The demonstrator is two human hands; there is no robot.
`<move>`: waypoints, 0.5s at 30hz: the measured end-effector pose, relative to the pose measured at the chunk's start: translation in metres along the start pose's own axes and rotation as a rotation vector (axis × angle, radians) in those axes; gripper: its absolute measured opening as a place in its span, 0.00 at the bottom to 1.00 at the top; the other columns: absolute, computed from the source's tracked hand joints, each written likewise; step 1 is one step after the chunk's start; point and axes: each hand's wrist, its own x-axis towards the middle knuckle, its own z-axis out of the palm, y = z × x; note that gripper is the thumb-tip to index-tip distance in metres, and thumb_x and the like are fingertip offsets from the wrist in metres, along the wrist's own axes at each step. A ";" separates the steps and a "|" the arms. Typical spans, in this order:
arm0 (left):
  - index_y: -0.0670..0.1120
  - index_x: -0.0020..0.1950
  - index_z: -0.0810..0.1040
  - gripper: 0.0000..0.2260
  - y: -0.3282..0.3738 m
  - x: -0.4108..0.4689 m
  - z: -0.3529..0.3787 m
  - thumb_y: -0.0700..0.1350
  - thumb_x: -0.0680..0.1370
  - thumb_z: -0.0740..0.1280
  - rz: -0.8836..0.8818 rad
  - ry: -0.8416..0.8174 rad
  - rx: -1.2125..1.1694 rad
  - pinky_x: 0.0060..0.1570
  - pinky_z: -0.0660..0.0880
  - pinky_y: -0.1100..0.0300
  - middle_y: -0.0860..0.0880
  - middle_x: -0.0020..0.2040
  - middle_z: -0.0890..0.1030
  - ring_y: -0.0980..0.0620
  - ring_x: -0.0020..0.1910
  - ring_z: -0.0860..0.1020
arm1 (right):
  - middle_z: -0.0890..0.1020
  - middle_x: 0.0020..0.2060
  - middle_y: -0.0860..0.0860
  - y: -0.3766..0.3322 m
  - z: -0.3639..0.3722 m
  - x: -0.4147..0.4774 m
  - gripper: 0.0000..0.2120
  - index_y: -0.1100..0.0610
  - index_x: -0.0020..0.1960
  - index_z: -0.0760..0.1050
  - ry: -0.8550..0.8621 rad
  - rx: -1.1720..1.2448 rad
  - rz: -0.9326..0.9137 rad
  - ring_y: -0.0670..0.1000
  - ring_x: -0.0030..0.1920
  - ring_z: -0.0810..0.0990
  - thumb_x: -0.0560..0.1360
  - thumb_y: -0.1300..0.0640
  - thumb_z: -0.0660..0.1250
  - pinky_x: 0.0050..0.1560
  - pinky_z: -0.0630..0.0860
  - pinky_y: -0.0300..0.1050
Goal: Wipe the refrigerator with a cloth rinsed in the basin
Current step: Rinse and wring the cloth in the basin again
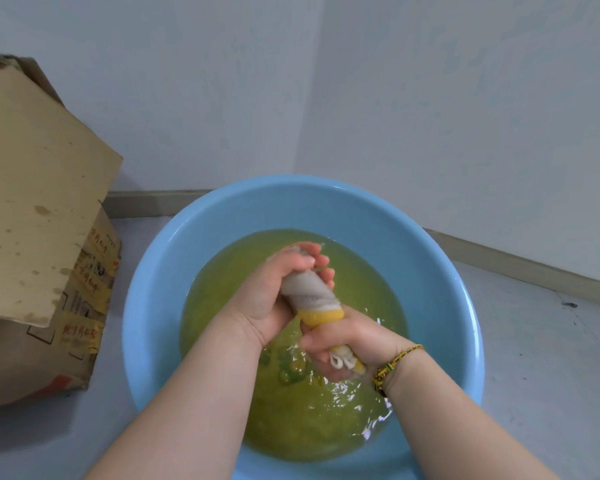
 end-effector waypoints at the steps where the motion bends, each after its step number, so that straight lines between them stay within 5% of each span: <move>1: 0.45 0.38 0.79 0.08 0.003 0.001 0.000 0.35 0.62 0.66 0.006 -0.003 -0.031 0.36 0.79 0.60 0.48 0.33 0.80 0.52 0.32 0.80 | 0.70 0.16 0.49 -0.002 -0.001 -0.001 0.08 0.56 0.22 0.71 0.095 0.008 -0.011 0.45 0.14 0.64 0.57 0.61 0.68 0.19 0.58 0.28; 3: 0.46 0.46 0.76 0.09 0.009 0.002 -0.001 0.44 0.67 0.68 0.014 -0.014 -0.054 0.42 0.78 0.59 0.49 0.41 0.81 0.52 0.41 0.80 | 0.73 0.18 0.51 -0.005 -0.002 -0.004 0.04 0.60 0.31 0.73 0.351 -0.103 -0.070 0.46 0.16 0.65 0.62 0.62 0.68 0.19 0.59 0.31; 6: 0.48 0.50 0.78 0.13 0.009 0.001 0.000 0.54 0.71 0.67 -0.012 -0.022 0.093 0.37 0.78 0.62 0.52 0.45 0.81 0.55 0.42 0.79 | 0.76 0.23 0.50 -0.009 0.001 -0.004 0.04 0.59 0.42 0.75 0.648 -0.193 -0.205 0.45 0.18 0.68 0.69 0.65 0.67 0.20 0.64 0.34; 12: 0.45 0.51 0.78 0.15 0.001 0.003 0.009 0.51 0.70 0.64 -0.075 0.048 0.238 0.44 0.76 0.57 0.47 0.44 0.83 0.52 0.42 0.80 | 0.81 0.42 0.52 -0.010 0.004 -0.004 0.13 0.55 0.53 0.72 0.556 -0.274 -0.202 0.49 0.38 0.79 0.70 0.60 0.70 0.40 0.78 0.42; 15: 0.43 0.47 0.79 0.06 0.001 0.003 0.017 0.43 0.75 0.64 -0.001 0.144 0.207 0.35 0.79 0.62 0.48 0.37 0.83 0.54 0.34 0.82 | 0.82 0.49 0.51 -0.006 0.002 -0.007 0.13 0.51 0.54 0.72 0.482 -0.317 -0.223 0.49 0.49 0.81 0.71 0.57 0.70 0.51 0.79 0.41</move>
